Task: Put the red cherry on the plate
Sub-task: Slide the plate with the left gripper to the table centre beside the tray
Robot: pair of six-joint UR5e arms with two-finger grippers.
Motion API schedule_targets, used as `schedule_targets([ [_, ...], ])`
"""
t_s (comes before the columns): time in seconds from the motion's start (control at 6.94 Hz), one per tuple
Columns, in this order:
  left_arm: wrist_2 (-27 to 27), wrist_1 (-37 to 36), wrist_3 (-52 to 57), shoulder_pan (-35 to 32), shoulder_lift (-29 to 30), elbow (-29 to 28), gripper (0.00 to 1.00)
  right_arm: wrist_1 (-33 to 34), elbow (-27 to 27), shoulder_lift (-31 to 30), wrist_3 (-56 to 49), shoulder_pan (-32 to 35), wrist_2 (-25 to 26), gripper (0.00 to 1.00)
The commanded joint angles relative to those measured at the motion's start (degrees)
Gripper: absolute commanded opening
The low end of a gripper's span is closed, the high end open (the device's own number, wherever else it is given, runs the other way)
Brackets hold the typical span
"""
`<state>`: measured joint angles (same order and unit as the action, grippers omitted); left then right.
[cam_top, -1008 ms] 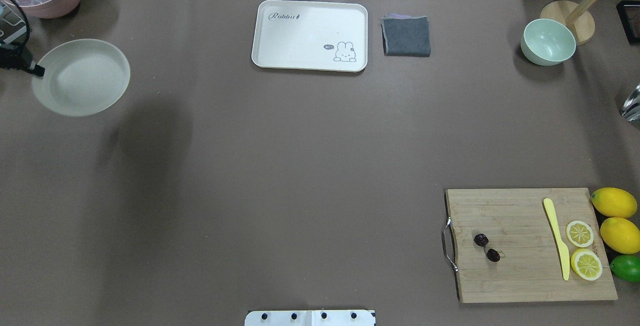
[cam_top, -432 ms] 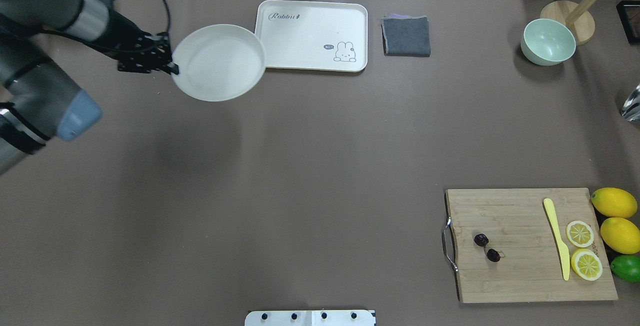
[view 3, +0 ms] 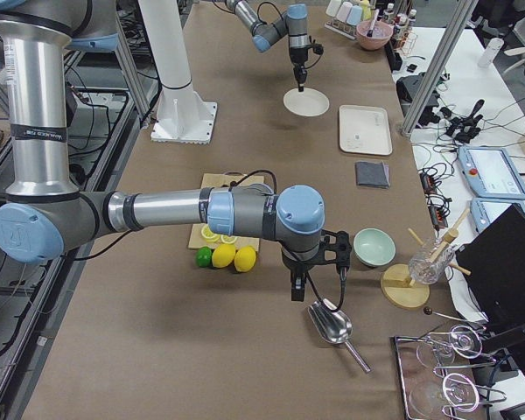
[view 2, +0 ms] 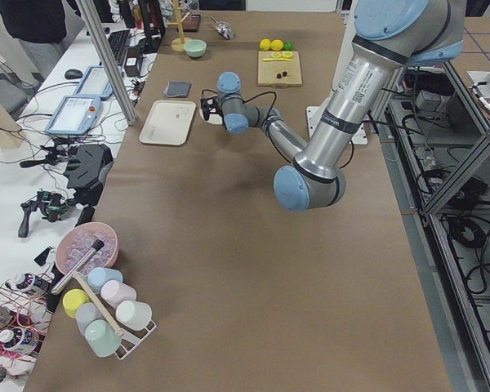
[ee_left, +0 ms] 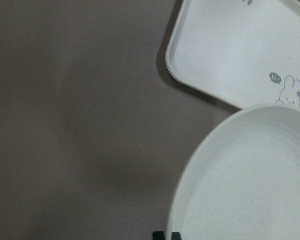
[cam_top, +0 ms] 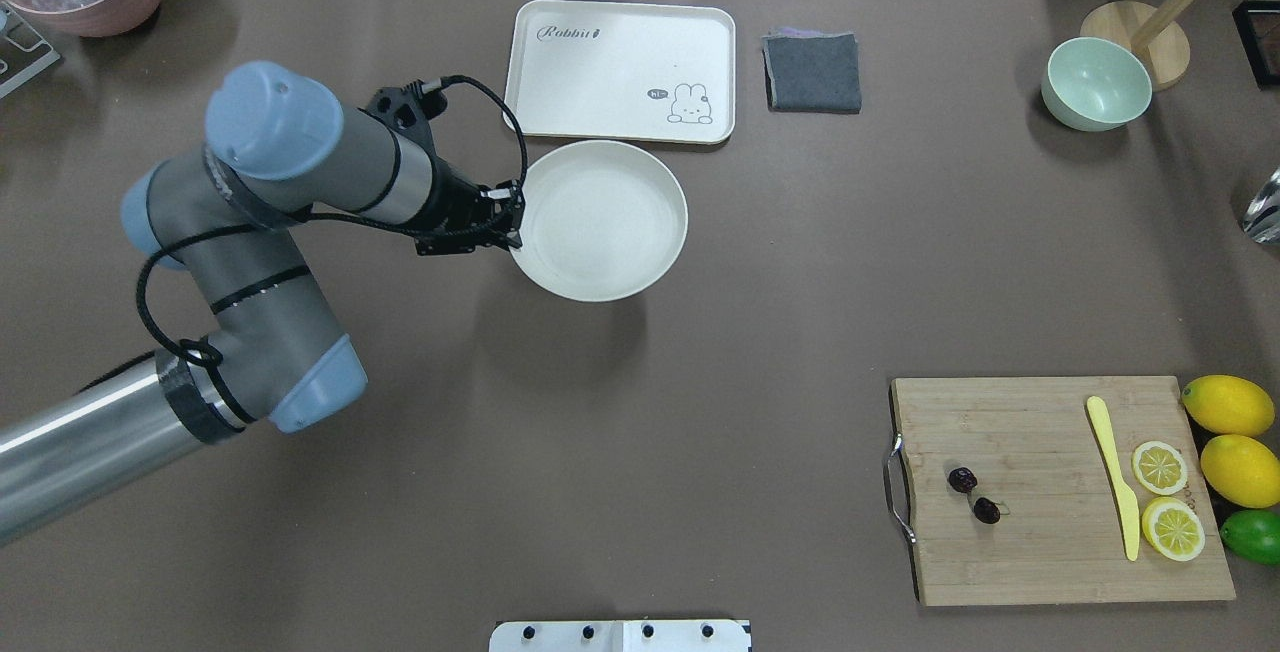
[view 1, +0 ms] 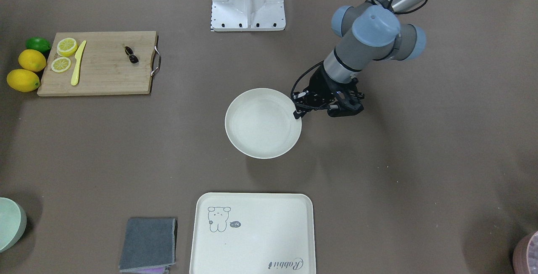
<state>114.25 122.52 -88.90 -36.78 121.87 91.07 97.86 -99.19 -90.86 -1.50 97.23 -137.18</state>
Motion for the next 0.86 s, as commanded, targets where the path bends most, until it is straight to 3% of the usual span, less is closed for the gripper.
schedule_targets([
  [0.0, -7.0, -0.1, -0.5, 7.1, -0.4, -0.4, 0.0, -0.1, -0.7, 0.1, 2.5, -0.4, -1.2, 1.0],
  [0.29, -10.3, -0.1, -0.4, 10.0, -0.9, -1.2, 0.0, -0.1, -1.3, 1.6, 4.1, -1.2, -1.2, 1.0],
  [0.72, -10.0, 0.0, 0.2, 9.3, -2.1, -0.6, 0.0, -1.6, -12.6, 3.3, 29.6, -14.4, -0.8, 1.0],
])
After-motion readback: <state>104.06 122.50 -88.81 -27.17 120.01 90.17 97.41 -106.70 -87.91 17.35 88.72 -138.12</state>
